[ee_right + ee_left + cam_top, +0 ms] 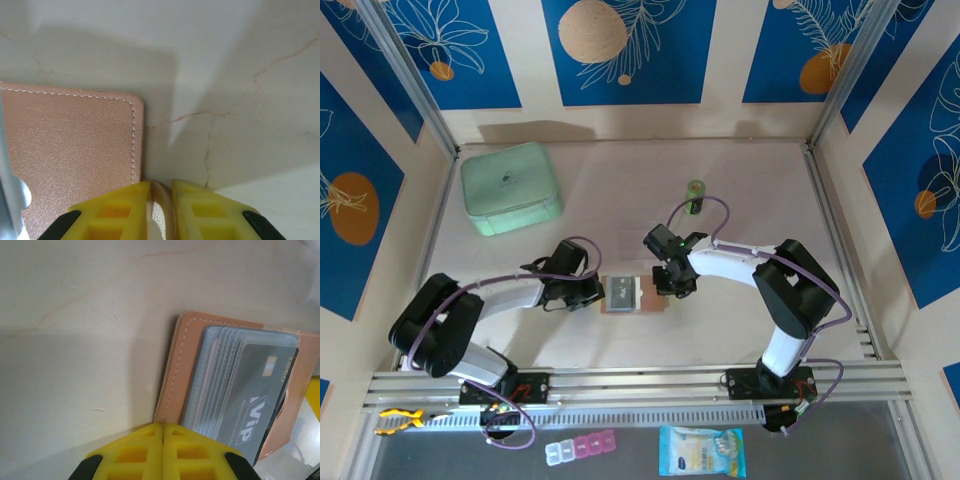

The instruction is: Take the credit cards out of the card holder

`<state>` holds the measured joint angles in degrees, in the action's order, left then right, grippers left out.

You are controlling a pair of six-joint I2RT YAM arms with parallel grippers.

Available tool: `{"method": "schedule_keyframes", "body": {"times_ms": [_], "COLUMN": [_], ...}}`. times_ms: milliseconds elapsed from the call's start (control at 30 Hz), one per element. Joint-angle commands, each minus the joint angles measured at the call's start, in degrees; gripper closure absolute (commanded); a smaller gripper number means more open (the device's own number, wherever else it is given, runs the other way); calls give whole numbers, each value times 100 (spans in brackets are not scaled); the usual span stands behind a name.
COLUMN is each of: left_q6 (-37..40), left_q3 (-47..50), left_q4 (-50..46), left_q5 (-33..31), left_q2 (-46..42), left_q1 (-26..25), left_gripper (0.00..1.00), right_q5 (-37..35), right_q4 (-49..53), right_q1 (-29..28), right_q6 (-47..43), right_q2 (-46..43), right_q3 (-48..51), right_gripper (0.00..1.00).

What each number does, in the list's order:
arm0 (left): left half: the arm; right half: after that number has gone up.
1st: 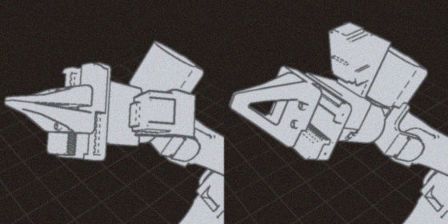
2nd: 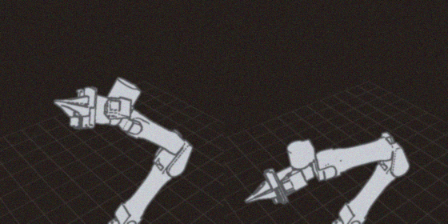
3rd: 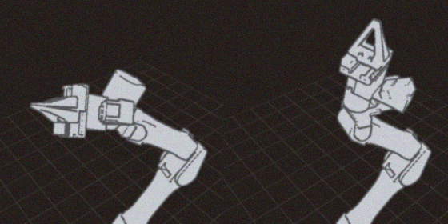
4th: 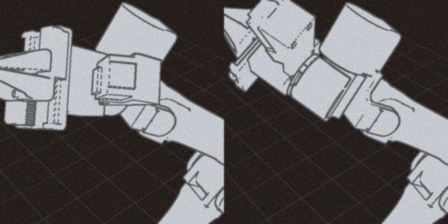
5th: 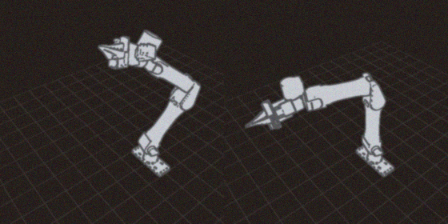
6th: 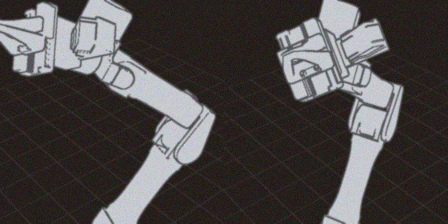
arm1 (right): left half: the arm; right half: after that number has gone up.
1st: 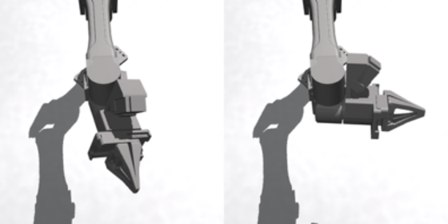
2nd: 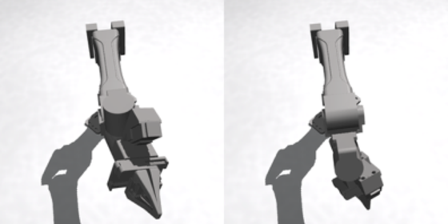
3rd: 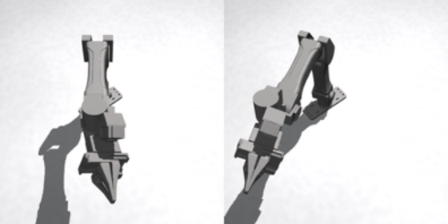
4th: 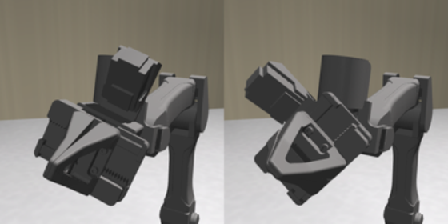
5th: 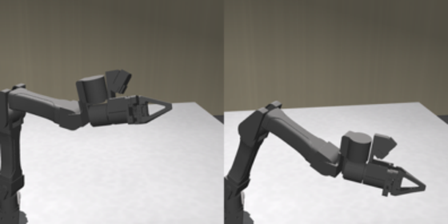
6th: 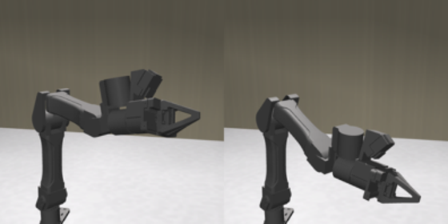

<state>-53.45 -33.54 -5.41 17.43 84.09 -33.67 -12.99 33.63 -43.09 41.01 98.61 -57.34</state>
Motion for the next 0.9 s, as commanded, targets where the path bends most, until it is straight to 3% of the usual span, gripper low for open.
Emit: {"method": "schedule_keyframes", "body": {"times_ms": [0,367,867], "left_q6": [152,155,15], "left_q3": [49,76,102], "left_q4": [-320,-505,-408], "left_q5": [-117,-175,-31], "left_q2": [221,3,-364], "left_q1": [-35,-37,-41], "left_gripper": [100,100,100], "right_q5": [-122,-149,-199], "right_q4": [104,281,974], "right_q1": [13,228,423], "right_q6": [112,110,67], "right_q2": [95,-609,-1443], "right_q3": [109,321,41], "right_gripper": [74,58,57]}}
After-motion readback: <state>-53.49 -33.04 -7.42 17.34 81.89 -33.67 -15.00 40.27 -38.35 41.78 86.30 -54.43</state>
